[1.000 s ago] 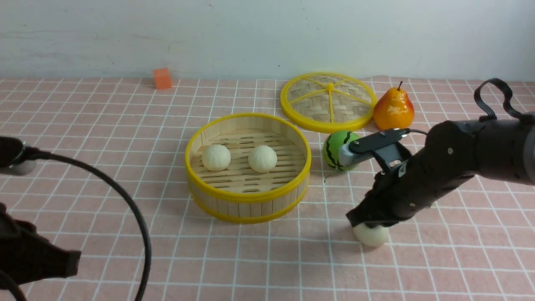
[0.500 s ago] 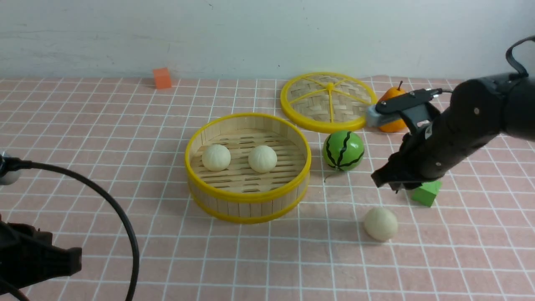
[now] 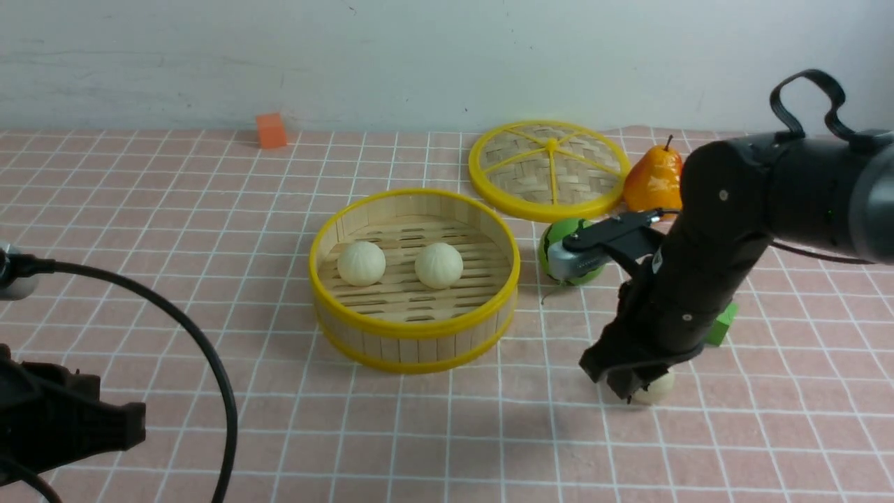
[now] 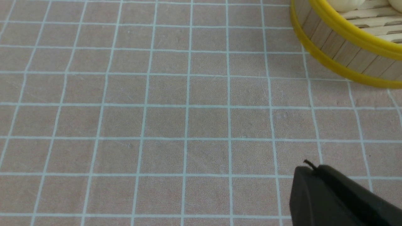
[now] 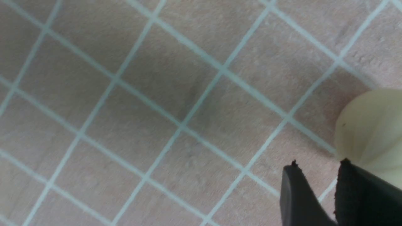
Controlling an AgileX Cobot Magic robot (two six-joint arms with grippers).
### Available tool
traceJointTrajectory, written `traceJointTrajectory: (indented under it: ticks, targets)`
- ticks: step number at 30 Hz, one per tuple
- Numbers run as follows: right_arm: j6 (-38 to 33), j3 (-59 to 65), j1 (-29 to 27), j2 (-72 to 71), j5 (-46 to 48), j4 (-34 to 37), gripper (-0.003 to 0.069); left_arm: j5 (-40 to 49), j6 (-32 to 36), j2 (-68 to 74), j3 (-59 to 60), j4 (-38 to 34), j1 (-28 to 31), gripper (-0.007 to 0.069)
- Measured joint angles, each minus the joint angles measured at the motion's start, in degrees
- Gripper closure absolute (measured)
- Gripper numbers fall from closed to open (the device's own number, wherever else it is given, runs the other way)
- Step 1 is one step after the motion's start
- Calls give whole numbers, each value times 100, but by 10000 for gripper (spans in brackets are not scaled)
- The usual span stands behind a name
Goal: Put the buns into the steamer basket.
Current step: Use the right arm to grab a steamed stuffed bun
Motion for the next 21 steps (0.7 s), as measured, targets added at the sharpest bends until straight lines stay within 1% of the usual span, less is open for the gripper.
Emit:
traceJointTrajectory:
  ticks: [1, 2, 5, 8, 9, 10, 15, 18, 21]
  targets:
    - [80, 0, -4, 14, -199, -136, 432, 0, 0, 0, 0, 0, 0, 638]
    - [80, 0, -4, 14, -199, -163, 432, 0, 0, 0, 0, 0, 0, 638]
    - [173, 0, -9, 14, -534, -522, 365, 0, 0, 0, 0, 0, 0, 638]
    - [209, 0, -9, 14, -599, -739, 314, 0, 0, 0, 0, 23, 0, 638]
    - [319, 0, -9, 14, -601, -862, 286, -5, 0, 0, 0, 42, 0, 638]
    - [344, 0, -9, 14, -601, -879, 286, -5, 0, 0, 0, 42, 0, 638]
    - [956, 0, -9, 65, -581, -1270, 172, -34, 0, 0, 0, 55, 0, 638]
    - [1087, 0, -9, 158, -458, -1319, 137, -36, 0, 0, 0, 60, 0, 638]
    - [1099, 0, -9, 277, -480, -1335, 124, -41, 0, 0, 0, 60, 0, 638]
